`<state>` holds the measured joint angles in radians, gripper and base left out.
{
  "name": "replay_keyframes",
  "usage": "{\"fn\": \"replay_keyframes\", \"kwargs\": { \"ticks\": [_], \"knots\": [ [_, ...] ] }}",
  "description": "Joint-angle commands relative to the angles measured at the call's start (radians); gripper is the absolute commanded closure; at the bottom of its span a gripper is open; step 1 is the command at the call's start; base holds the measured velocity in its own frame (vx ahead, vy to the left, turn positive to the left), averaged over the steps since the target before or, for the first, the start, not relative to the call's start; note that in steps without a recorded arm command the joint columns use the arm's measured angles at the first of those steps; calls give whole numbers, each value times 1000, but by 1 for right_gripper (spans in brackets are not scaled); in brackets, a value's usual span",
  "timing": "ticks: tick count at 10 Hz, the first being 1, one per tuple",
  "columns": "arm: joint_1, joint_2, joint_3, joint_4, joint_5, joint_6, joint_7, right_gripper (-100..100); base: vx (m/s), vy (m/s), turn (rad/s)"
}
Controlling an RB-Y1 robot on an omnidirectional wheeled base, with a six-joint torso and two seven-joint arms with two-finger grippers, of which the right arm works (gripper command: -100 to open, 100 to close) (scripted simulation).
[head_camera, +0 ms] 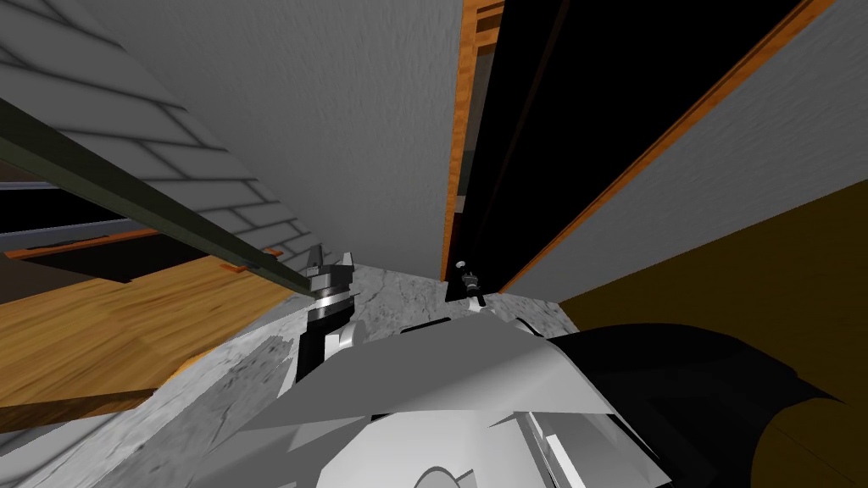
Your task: Pull the door open
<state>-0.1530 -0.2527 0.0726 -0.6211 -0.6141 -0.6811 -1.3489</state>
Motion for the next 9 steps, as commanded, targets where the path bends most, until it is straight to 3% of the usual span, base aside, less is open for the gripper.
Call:
{"fn": "replay_keyframes", "kwargs": {
  "ticks": [1,3,4,9],
  "knots": [
    [10,12,-1,-50,0,17,19,-100,0,0,0],
    [10,12,-1,-71,0,17,19,-100,-4,-3,13],
    [-6,9,-8,-75,-5,44,23,-100,-19,20,-48],
    [-7,9,-8,-75,-5,47,24,-100,-5,3,0]
  ]
}}
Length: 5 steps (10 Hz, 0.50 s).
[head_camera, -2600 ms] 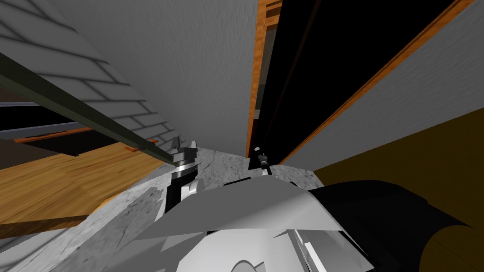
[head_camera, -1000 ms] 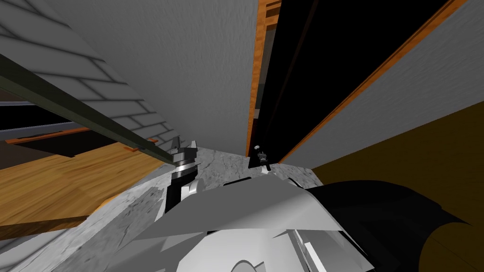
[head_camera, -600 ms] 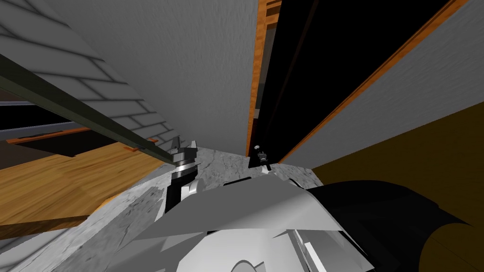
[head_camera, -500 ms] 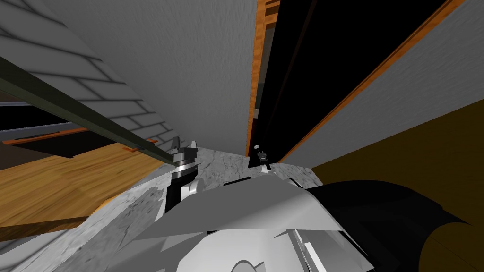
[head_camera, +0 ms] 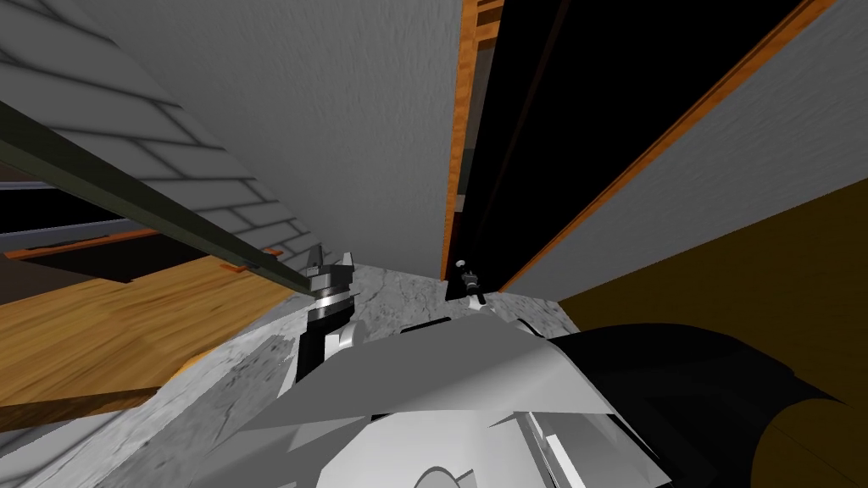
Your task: Pull the door open
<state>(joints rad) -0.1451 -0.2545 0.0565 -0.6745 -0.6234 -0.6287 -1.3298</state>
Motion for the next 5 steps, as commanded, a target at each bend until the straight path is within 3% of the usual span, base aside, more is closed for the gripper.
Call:
{"fn": "replay_keyframes", "kwargs": {
  "ticks": [1,2,5],
  "knots": [
    [0,0,0,0,0,0,0,-100,9,-25,-44],
    [0,0,0,0,0,0,0,100,8,-16,17],
    [0,0,0,0,0,0,0,100,-4,8,-3]
  ]
}}
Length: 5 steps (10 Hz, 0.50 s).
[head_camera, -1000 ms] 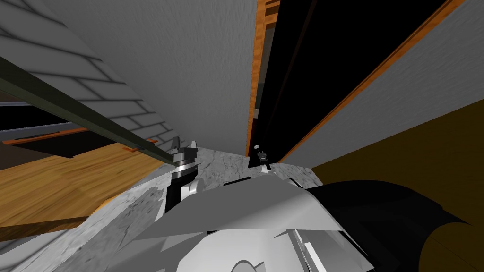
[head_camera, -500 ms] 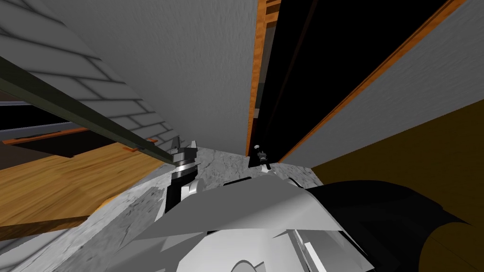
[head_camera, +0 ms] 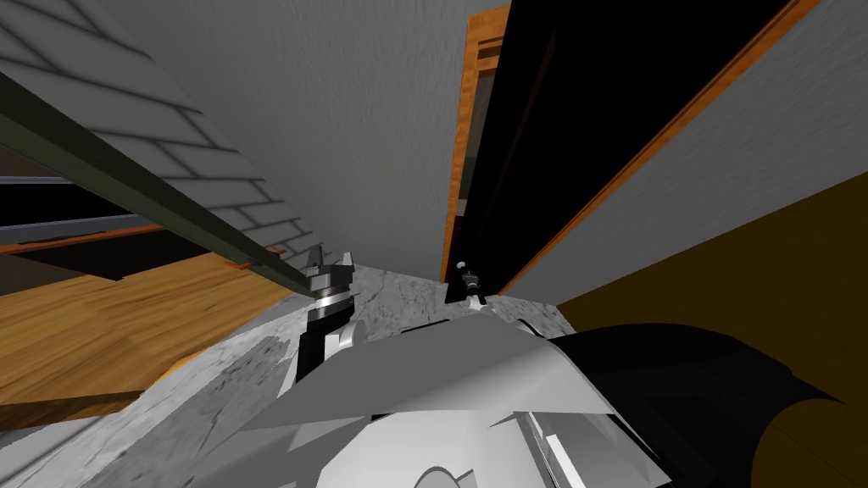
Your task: Pull the door open
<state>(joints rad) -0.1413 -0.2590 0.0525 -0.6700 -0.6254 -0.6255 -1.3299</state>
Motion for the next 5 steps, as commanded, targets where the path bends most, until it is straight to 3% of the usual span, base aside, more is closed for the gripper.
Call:
{"fn": "replay_keyframes", "kwargs": {
  "ticks": [1,2,3,5],
  "knots": [
    [-4,4,4,-4,2,-3,0,100,0,0,0],
    [-4,4,4,-4,2,-3,0,100,0,0,0],
    [14,1,31,-10,14,-34,-22,-100,-123,-50,137],
    [28,2,60,-19,27,-67,-45,-100,-178,-95,102]
  ]
}}
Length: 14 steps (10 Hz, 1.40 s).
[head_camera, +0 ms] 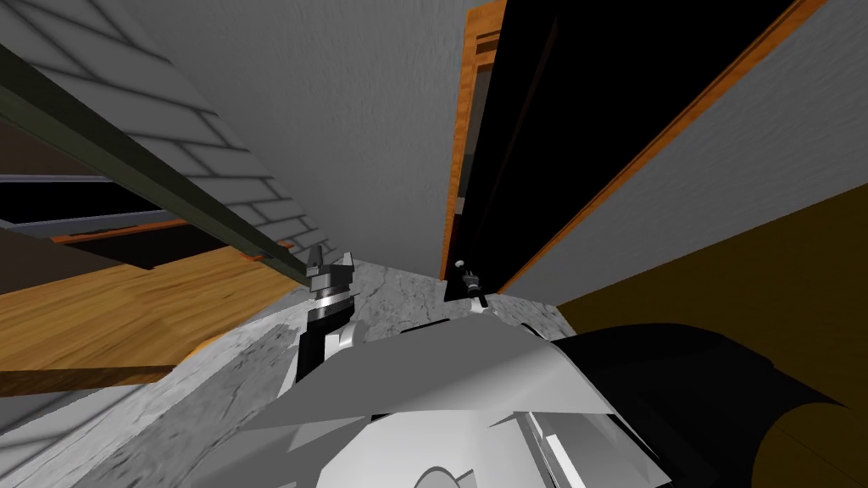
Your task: Pull the door open
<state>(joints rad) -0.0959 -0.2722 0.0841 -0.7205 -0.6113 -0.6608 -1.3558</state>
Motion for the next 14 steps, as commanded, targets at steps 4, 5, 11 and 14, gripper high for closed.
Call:
{"fn": "replay_keyframes", "kwargs": {
  "ticks": [4,5,11,14],
  "knots": [
    [-2,16,62,21,28,-69,-44,-100,-108,-45,59],
    [4,16,73,18,32,-82,-52,-100,-91,-51,88],
    [29,17,128,1,56,-142,-93,-100,-94,-52,65],
    [35,17,140,-2,62,-156,-102,-100,-64,-32,21]
  ]
}}
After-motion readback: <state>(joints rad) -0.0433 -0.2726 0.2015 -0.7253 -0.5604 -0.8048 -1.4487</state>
